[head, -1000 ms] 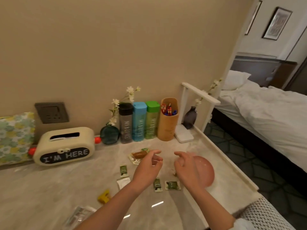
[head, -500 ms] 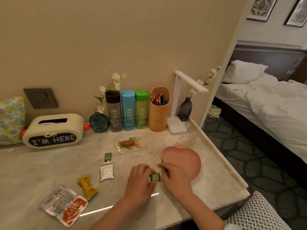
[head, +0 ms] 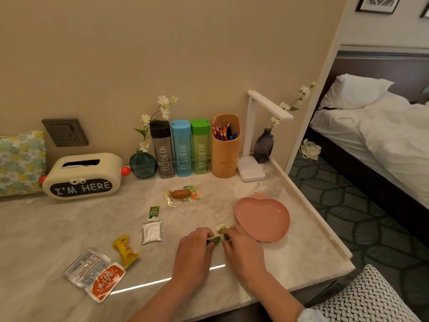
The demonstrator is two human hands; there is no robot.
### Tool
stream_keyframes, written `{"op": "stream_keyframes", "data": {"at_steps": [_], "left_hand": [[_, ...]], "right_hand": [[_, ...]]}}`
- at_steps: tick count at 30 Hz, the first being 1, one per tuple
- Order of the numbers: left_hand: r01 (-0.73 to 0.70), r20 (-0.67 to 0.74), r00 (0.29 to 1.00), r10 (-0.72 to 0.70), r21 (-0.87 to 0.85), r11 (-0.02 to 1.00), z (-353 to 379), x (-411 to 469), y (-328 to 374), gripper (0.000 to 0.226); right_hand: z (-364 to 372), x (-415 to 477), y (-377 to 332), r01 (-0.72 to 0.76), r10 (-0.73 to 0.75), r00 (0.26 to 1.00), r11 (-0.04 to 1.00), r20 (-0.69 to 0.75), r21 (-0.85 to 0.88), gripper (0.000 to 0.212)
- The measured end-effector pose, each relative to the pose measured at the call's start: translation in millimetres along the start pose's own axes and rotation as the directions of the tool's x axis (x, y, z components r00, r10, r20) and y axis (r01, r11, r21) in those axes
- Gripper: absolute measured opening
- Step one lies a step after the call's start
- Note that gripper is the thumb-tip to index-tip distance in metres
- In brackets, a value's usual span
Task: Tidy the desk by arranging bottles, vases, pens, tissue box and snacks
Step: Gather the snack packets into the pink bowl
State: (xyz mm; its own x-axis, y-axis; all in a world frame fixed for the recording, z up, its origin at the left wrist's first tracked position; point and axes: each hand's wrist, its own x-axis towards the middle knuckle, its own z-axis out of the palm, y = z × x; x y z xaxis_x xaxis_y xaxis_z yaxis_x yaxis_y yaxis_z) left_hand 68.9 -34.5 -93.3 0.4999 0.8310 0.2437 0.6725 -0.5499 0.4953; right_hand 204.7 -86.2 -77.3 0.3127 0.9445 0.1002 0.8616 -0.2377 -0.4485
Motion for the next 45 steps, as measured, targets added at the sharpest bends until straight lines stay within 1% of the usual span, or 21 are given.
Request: {"op": "stream_keyframes", "data": {"at_steps": [3, 5, 7, 9, 12, 14, 17, 19, 21, 22, 24, 26, 28, 31, 34, 35, 37, 39, 42, 45], "left_hand": [[0.045, -0.006, 0.999, -0.046, -0.055, 0.997, -3, 3, 1, 0.008], [0.071, 0.012, 0.997, -0.07, -0.113, 0.991, -6, 5, 2, 0.01], [0.097, 0.046, 0.995, -0.089, -0.211, 0.973, -6, 7, 6, 0.011], [0.139, 0.051, 0.99, -0.13, -0.324, 0.936, -7, 12, 16, 0.01], [0.159, 0.007, 0.984, -0.18, -0.502, 0.85, -6, 31, 39, 0.012], [0.154, 0.022, 0.985, -0.173, -0.577, 0.802, -2, 51, 58, 0.012], [0.22, 0.133, 0.975, -0.176, -0.624, 0.75, 9, 83, 81, 0.014], [0.277, 0.219, 0.96, -0.175, -0.638, 0.718, 17, 101, 93, 0.016], [0.327, 0.287, 0.941, -0.179, -0.634, 0.701, 25, 115, 101, 0.019], [0.349, 0.322, 0.93, -0.178, -0.616, 0.706, 30, 120, 103, 0.02], [0.372, 0.386, 0.907, -0.167, -0.55, 0.748, 37, 127, 103, 0.023], [0.37, 0.408, 0.899, -0.158, -0.517, 0.772, 42, 130, 100, 0.025], [0.354, 0.365, 0.917, -0.162, -0.554, 0.754, 42, 129, 97, 0.025], [0.296, 0.21, 0.955, -0.21, -0.616, 0.73, 29, 128, 88, 0.029], [0.271, 0.074, 0.954, -0.29, -0.622, 0.734, 12, 124, 65, 0.033], [0.276, 0.044, 0.947, -0.318, -0.62, 0.734, 5, 121, 55, 0.034], [0.279, -0.009, 0.932, -0.363, -0.621, 0.732, -9, 115, 33, 0.034], [0.292, -0.068, 0.909, -0.411, -0.602, 0.744, -25, 107, 6, 0.032], [0.32, -0.141, 0.877, -0.46, -0.542, 0.777, -44, 98, -22, 0.034], [0.401, -0.199, 0.836, -0.512, -0.416, 0.816, -58, 84, -50, 0.04]], "right_hand": [[-3, 3, 1, -0.001, 0.001, 1.0, 1.0, 0.007, -0.012, 0.026], [-7, 2, 1, -0.033, 0.032, 0.999, 0.999, 0.019, 0.043, 0.035], [-9, 0, 2, -0.059, 0.056, 0.998, 0.993, 0.032, 0.099, 0.044], [-16, -2, 3, -0.071, 0.067, 0.997, 0.984, 0.029, 0.161, 0.044], [-35, 2, 8, -0.084, 0.106, 0.991, 0.964, -0.077, 0.251, 0.033], [-52, 8, 17, -0.115, 0.167, 0.97, 0.957, -0.178, 0.267, 0.027], [-73, 15, 35, -0.194, 0.257, 0.926, 0.952, -0.278, 0.236, 0.027], [-81, 19, 48, -0.242, 0.302, 0.911, 0.943, -0.28, 0.228, 0.024], [-84, 21, 60, -0.29, 0.345, 0.904, 0.929, -0.254, 0.229, 0.025], [-84, 23, 66, -0.313, 0.363, 0.9, 0.923, -0.242, 0.223, 0.026], [-80, 25, 76, -0.351, 0.39, 0.893, 0.916, -0.223, 0.195, 0.029], [-77, 26, 81, -0.368, 0.403, 0.89, 0.911, -0.213, 0.185, 0.027], [-74, 28, 83, -0.337, 0.379, 0.894, 0.92, -0.24, 0.197, 0.026], [-71, 38, 75, -0.246, 0.318, 0.902, 0.934, -0.293, 0.258, 0.028], [-67, 56, 54, -0.159, 0.238, 0.927, 0.95, -0.29, 0.27, 0.035], [-64, 62, 44, -0.129, 0.205, 0.94, 0.953, -0.273, 0.272, 0.038], [-59, 75, 23, -0.087, 0.151, 0.97, 0.948, -0.192, 0.307, 0.043], [-49, 90, -1, -0.018, 0.05, 0.994, 0.953, -0.1, 0.304, 0.048], [-34, 106, -24, 0.052, -0.056, 0.998, 0.969, 0.007, 0.241, 0.054], [-11, 119, -48, 0.137, -0.156, 0.986, 0.961, 0.065, 0.238, 0.061]]}}
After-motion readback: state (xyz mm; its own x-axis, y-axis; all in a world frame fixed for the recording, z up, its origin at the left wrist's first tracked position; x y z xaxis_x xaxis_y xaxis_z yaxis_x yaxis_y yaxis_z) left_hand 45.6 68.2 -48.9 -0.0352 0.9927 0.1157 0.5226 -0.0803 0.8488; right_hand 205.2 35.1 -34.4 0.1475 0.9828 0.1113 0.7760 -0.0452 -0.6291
